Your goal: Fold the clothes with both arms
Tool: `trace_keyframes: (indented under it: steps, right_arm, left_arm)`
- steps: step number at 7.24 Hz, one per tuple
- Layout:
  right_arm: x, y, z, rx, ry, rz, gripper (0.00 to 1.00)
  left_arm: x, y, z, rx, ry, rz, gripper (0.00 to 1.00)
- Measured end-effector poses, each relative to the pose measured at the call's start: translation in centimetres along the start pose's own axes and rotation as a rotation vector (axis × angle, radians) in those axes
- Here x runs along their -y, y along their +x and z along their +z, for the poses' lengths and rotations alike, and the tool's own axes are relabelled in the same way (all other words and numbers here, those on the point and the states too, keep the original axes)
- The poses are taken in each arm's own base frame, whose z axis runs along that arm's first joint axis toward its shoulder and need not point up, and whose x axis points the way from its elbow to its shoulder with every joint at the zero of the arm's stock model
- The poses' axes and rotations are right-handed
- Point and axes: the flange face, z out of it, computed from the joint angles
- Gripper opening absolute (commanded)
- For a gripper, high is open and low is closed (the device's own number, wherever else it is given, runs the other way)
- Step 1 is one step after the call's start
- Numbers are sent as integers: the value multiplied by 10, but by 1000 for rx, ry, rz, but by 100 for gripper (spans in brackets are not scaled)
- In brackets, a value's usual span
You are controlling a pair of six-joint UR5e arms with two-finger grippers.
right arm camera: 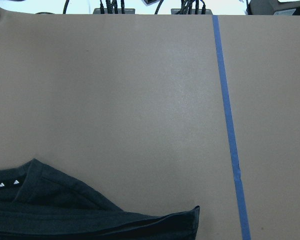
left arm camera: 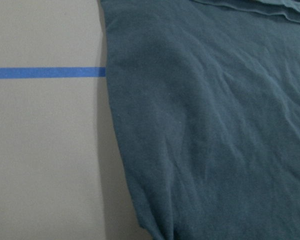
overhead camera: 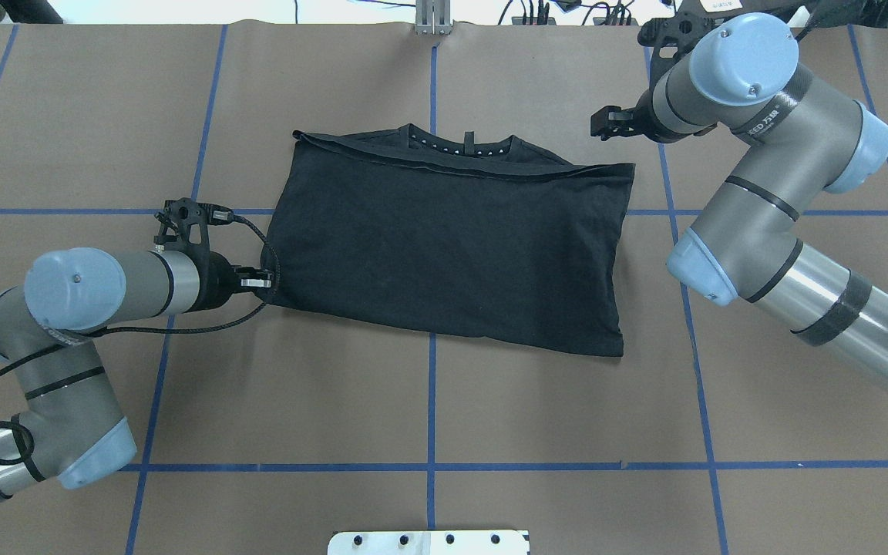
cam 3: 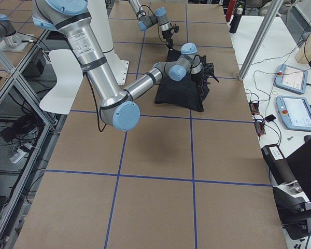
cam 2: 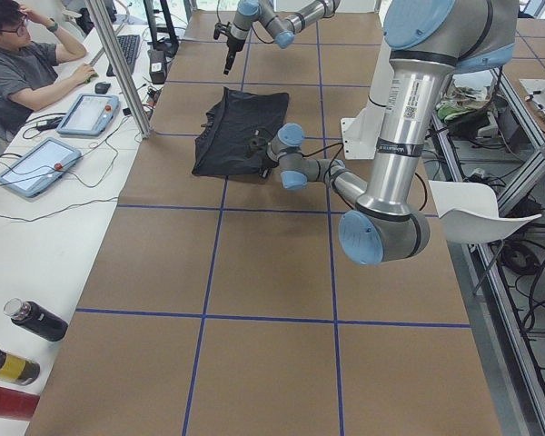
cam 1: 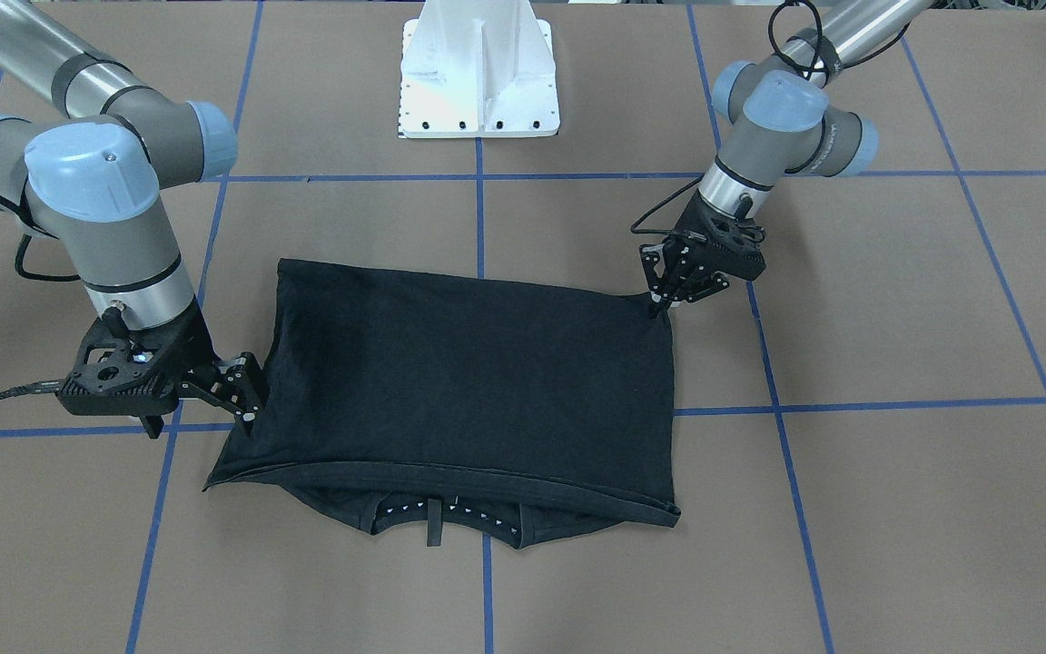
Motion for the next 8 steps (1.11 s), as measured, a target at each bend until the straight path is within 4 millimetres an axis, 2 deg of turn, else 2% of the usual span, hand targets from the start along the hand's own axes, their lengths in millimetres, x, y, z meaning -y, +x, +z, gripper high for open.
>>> trace_keyframes:
  steps: [2, 5, 6, 7, 8]
  right_arm:
    - [-2, -3, 1, 2, -2, 1, 100]
    - [-6, -8, 1, 8, -7, 2, 100]
    - [-8, -10, 1, 11, -8, 2, 100]
    - [-9, -13, 0, 15, -8, 3, 100]
    - [-10, -16, -1, 20, -8, 2, 100]
  left_arm:
    - [63, -44, -2, 109, 63, 92, 0]
    - [191, -82, 46, 261, 117, 165, 0]
    - [227, -92, 61, 307, 116, 184, 0]
    - [253, -96, 70, 337, 113, 200, 20]
    - [271, -98, 73, 350, 113, 218, 99]
